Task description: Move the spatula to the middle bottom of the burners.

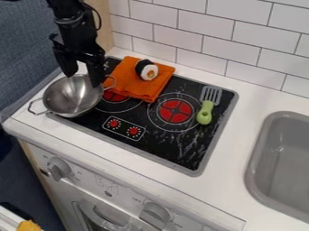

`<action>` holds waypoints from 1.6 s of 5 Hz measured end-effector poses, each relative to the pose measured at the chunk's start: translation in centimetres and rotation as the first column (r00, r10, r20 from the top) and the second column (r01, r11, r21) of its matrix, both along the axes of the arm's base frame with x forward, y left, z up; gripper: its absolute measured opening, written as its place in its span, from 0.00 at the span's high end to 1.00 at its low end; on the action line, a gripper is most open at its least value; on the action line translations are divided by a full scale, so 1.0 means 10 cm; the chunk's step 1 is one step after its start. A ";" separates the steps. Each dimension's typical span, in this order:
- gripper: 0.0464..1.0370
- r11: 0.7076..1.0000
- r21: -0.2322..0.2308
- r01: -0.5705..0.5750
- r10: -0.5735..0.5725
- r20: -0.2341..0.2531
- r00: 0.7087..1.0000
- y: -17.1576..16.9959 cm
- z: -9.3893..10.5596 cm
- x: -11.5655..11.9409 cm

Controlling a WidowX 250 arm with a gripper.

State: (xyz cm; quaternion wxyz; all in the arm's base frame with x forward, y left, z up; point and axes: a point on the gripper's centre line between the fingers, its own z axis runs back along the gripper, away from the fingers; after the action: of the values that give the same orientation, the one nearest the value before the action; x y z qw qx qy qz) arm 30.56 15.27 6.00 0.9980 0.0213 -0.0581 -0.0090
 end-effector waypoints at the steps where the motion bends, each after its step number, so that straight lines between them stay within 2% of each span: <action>1: 0.04 1.000 -0.019 0.004 -0.005 -0.026 1.000 -0.03 -0.10 -0.01; 2: 0.04 0.989 -0.076 0.126 -0.126 -0.003 0.992 -0.50 -0.08 0.13; 3: 0.04 0.952 -0.074 0.297 -0.293 0.056 0.954 -1.06 0.11 0.28; 4: 0.04 0.909 -0.104 0.404 -0.394 0.105 0.913 -1.53 0.19 0.42; 5: 0.04 0.905 -0.160 0.395 -0.398 0.015 0.917 -2.00 -0.20 0.54; 6: 0.04 0.907 -0.120 0.403 -0.409 -0.028 0.912 -2.20 -0.48 0.67; 7: 0.09 0.905 -0.069 0.419 -0.422 -0.032 0.906 -2.24 -0.54 0.79; 8: 0.37 0.910 -0.046 0.413 -0.415 -0.053 0.908 -2.21 -0.56 0.79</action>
State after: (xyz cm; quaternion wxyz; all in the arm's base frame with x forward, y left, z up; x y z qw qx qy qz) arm 38.41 -6.82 0.40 0.9750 -0.0088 -0.0305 -0.2199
